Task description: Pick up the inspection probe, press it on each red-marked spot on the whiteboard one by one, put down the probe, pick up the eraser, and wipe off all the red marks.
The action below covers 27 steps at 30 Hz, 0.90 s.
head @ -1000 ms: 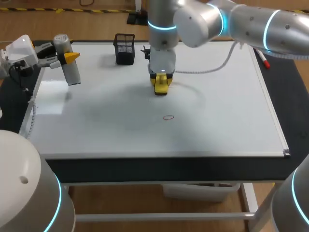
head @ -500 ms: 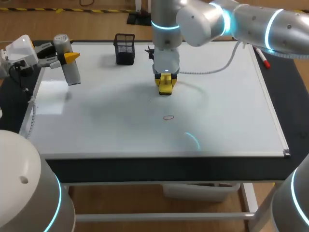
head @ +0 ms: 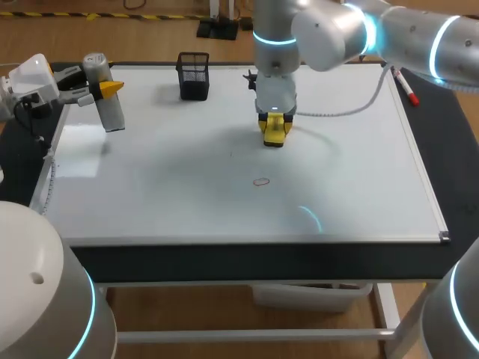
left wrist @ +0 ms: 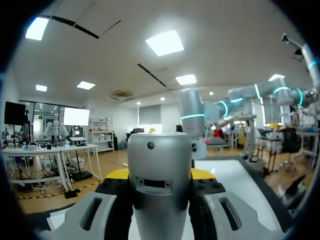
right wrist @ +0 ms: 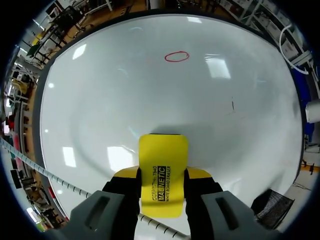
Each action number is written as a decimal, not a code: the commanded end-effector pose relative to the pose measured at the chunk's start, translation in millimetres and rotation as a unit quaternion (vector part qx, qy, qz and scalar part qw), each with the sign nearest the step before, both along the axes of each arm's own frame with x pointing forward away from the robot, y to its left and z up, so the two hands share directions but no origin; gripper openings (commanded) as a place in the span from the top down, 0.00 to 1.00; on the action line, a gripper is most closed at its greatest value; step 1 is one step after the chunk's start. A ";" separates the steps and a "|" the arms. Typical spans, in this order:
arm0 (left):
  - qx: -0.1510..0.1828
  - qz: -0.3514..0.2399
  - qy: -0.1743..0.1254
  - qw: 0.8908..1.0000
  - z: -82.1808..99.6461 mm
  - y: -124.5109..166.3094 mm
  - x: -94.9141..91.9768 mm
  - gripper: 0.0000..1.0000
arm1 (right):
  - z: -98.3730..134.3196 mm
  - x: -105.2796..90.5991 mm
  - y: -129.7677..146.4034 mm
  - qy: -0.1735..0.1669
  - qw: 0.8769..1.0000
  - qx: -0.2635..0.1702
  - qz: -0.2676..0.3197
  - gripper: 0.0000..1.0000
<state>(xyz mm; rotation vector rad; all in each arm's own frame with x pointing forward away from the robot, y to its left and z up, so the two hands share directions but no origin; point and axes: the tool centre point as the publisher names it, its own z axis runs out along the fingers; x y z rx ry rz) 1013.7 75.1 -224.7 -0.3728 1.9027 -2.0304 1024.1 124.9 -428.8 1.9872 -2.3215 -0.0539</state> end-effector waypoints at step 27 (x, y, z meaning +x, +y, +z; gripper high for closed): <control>-0.001 0.000 -0.001 1.000 0.2 -0.3 0.2 1.00 | 38.9 -19.3 -133.5 -0.029 0.991 0.003 -0.129 1.00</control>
